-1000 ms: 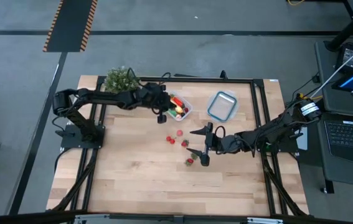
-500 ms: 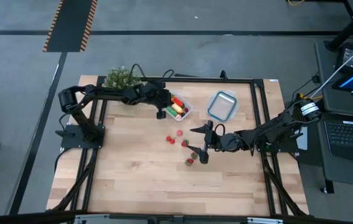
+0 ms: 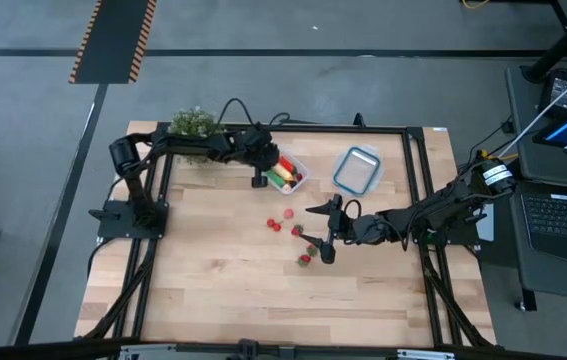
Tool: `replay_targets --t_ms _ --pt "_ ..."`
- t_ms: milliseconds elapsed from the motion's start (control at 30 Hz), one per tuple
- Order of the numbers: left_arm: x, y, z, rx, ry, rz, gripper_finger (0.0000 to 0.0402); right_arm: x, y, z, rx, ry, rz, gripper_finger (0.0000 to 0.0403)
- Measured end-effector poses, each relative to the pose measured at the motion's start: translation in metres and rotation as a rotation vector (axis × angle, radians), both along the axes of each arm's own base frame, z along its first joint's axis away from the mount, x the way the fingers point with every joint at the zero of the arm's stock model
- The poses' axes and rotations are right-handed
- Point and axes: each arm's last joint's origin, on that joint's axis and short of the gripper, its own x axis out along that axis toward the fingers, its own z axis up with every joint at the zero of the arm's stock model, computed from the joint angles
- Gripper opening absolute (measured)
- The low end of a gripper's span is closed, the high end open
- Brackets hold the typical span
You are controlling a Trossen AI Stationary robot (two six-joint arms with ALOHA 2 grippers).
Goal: Pick and placing Produce into tupperware
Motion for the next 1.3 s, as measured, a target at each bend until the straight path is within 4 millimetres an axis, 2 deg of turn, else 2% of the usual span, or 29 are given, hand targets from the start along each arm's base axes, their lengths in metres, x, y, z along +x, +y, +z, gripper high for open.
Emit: replay_targets --t_ms 333,567,1067,1300 --pt "-0.002 0.000 -0.003 -0.011 0.034 -0.016 0.0002 0.000 0.000 0.000 -0.003 0.004 0.000 0.0374" --pt "-0.001 0.000 -0.002 -0.012 0.009 -0.019 0.0024 0.000 0.000 0.000 -0.005 0.005 0.001 0.0374" --pt "0.000 0.000 -0.002 0.010 0.016 0.032 0.0134 0.000 0.000 0.000 -0.008 0.006 0.002 0.0374" --pt "0.000 -0.006 0.010 0.031 -0.008 0.007 0.0154 0.000 0.000 -0.001 -0.010 0.009 0.001 0.0374"
